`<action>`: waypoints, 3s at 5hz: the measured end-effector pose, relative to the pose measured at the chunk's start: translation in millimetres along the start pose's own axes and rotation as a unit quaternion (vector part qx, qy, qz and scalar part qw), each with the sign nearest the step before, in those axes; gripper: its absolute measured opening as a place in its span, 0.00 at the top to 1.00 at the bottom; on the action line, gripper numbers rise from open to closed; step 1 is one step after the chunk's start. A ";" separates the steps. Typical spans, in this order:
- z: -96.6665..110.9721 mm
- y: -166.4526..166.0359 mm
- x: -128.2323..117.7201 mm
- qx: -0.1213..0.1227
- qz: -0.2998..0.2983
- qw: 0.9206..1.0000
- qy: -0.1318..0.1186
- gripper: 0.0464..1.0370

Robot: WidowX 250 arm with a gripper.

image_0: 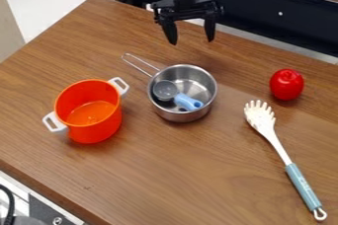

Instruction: Move the silver pot next to the red apple

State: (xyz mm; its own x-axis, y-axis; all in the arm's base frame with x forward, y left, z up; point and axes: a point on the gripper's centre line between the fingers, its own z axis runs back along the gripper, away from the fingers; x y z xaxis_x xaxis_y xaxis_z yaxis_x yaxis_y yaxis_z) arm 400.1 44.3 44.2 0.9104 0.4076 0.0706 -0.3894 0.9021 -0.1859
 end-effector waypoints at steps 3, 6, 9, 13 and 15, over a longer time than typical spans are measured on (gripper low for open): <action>-10.6 10.4 -16.5 -0.003 -0.240 0.967 0.079 0.04; -26.1 11.9 -42.4 0.029 -0.449 0.888 0.093 0.04; -41.2 10.9 -45.7 0.059 -0.476 0.876 0.055 0.58; -30.9 46.4 -19.4 0.078 -0.487 0.868 0.056 0.98; -20.4 67.4 9.1 0.040 -0.357 0.932 0.055 0.99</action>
State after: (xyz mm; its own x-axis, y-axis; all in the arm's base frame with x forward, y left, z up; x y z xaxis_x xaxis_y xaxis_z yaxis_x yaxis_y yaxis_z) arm 384.9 105.9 12.3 0.9483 -0.3138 0.0476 0.3162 0.9470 -0.0564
